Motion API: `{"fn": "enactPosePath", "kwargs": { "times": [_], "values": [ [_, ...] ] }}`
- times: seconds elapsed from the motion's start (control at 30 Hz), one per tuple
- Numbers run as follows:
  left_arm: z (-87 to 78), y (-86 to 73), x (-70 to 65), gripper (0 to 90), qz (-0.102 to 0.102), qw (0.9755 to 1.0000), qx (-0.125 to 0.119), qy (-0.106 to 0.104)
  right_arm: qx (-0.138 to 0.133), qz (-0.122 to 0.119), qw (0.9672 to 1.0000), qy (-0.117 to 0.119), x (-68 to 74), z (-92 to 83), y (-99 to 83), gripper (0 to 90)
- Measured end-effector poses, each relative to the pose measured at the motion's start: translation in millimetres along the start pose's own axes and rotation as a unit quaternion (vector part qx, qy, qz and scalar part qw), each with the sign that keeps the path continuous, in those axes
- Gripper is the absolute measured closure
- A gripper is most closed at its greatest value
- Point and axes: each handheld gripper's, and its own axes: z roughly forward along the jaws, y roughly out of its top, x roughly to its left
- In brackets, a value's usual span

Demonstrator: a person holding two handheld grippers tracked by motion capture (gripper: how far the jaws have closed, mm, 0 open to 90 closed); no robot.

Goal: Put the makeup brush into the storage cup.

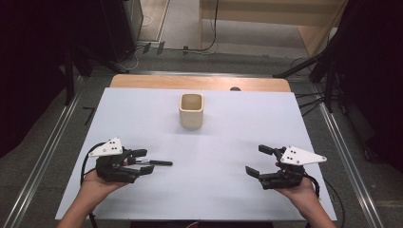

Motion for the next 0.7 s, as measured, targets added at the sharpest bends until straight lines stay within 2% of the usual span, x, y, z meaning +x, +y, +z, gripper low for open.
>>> {"fn": "enactPosePath", "kwargs": {
  "times": [0.3, 0.47, 0.7],
  "values": [
    [-0.9, 1.3, 0.7, 31.0, 0.001, 1.0000, -0.001, 0.001, -0.001, 0.012, 0.9999, 0.002, -1.7, 0.4, -0.7, 13.7],
    [-2.5, 1.2, 1.6, 31.0, 0.002, 1.0000, 0.001, 0.003, 0.000, 0.011, 0.9999, -0.001, -0.8, 0.8, -0.1, 13.8],
    [-3.1, 1.6, 1.3, 30.7, 0.003, 1.0000, 0.003, 0.005, 0.008, 0.011, 0.9999, 0.008, -1.9, 1.5, -1.3, 17.1]
  ]
}}
